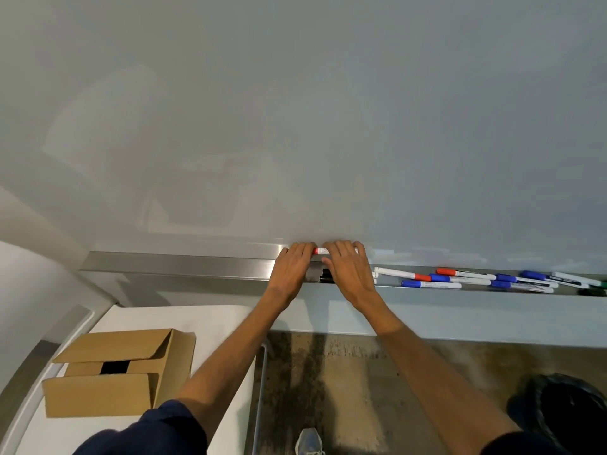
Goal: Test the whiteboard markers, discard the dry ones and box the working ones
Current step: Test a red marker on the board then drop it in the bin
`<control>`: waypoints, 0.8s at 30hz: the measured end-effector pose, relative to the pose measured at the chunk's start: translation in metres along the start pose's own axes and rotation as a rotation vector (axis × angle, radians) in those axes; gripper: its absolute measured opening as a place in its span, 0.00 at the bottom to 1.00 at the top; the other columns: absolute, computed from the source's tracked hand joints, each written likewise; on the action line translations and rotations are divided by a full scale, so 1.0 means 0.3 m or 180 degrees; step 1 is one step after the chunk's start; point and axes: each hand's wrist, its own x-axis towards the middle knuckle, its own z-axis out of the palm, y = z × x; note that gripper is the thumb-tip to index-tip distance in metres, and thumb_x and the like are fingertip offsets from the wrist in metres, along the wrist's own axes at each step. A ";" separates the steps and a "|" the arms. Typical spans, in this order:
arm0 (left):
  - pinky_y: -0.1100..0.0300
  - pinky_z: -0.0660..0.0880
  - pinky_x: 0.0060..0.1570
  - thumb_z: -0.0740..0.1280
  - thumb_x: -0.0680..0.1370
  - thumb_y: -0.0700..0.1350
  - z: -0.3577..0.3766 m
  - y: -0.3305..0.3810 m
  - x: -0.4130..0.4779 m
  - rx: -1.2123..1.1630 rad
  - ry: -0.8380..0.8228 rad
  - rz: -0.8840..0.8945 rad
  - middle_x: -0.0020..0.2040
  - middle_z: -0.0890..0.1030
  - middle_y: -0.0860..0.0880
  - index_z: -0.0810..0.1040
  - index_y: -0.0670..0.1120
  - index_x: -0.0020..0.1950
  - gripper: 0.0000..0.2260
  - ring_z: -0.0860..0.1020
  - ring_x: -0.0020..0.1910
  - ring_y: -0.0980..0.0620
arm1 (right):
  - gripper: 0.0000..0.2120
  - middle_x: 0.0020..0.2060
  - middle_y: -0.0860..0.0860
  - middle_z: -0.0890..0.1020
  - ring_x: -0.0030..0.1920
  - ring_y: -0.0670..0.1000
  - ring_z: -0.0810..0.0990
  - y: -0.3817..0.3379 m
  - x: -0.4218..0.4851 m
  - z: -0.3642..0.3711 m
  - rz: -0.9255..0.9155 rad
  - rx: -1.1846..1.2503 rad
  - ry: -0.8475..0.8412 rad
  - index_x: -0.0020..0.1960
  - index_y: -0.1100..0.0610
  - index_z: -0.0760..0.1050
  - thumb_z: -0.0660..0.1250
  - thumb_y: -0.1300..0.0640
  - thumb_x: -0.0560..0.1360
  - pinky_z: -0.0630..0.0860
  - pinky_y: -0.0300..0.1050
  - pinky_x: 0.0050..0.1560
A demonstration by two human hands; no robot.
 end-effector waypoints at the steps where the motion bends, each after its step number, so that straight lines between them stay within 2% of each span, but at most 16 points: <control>1: 0.53 0.77 0.51 0.74 0.72 0.34 -0.014 0.015 0.001 -0.0017 0.0071 0.0064 0.55 0.81 0.45 0.76 0.44 0.61 0.20 0.79 0.52 0.46 | 0.13 0.50 0.53 0.84 0.51 0.55 0.82 0.007 0.007 -0.019 -0.0036 0.0004 -0.0018 0.57 0.56 0.80 0.75 0.54 0.74 0.76 0.52 0.58; 4: 0.55 0.77 0.47 0.73 0.74 0.35 -0.049 0.055 0.003 -0.0028 0.0229 0.0221 0.53 0.81 0.45 0.76 0.43 0.61 0.17 0.79 0.50 0.46 | 0.11 0.48 0.54 0.85 0.48 0.55 0.83 0.023 0.016 -0.073 -0.0091 0.0069 -0.0038 0.55 0.56 0.81 0.74 0.55 0.74 0.77 0.49 0.51; 10: 0.54 0.75 0.43 0.65 0.78 0.33 -0.128 0.136 0.004 -0.0011 0.0137 0.0327 0.55 0.79 0.44 0.73 0.43 0.65 0.16 0.77 0.51 0.46 | 0.06 0.48 0.54 0.82 0.47 0.56 0.80 0.067 -0.010 -0.174 -0.0277 0.0111 -0.0037 0.55 0.57 0.78 0.65 0.57 0.80 0.74 0.50 0.46; 13: 0.54 0.74 0.40 0.66 0.77 0.31 -0.173 0.186 0.023 0.0031 0.0166 0.0384 0.52 0.78 0.46 0.74 0.44 0.62 0.16 0.77 0.48 0.46 | 0.08 0.47 0.54 0.82 0.45 0.56 0.80 0.088 -0.019 -0.239 -0.0260 0.0171 0.0064 0.55 0.57 0.77 0.62 0.55 0.81 0.73 0.50 0.45; 17: 0.54 0.72 0.37 0.66 0.77 0.32 -0.225 0.252 0.040 0.0109 0.0299 0.0464 0.49 0.79 0.46 0.75 0.44 0.60 0.13 0.78 0.46 0.46 | 0.15 0.48 0.55 0.83 0.47 0.55 0.81 0.132 -0.016 -0.338 -0.0318 0.0422 0.0102 0.56 0.58 0.78 0.59 0.49 0.82 0.74 0.50 0.49; 20: 0.53 0.73 0.35 0.66 0.77 0.32 -0.248 0.309 0.046 0.0157 0.0400 0.0534 0.49 0.79 0.45 0.75 0.43 0.60 0.13 0.78 0.45 0.44 | 0.14 0.46 0.53 0.83 0.44 0.55 0.81 0.172 -0.021 -0.414 -0.0445 0.0359 0.0090 0.56 0.56 0.77 0.58 0.49 0.83 0.74 0.48 0.44; 24: 0.51 0.74 0.34 0.65 0.72 0.26 -0.275 0.389 0.058 0.0274 0.0383 0.0816 0.49 0.80 0.42 0.76 0.39 0.61 0.19 0.79 0.46 0.42 | 0.13 0.44 0.53 0.83 0.40 0.55 0.81 0.226 -0.058 -0.503 -0.0446 0.0236 -0.0135 0.57 0.56 0.75 0.56 0.49 0.84 0.72 0.47 0.36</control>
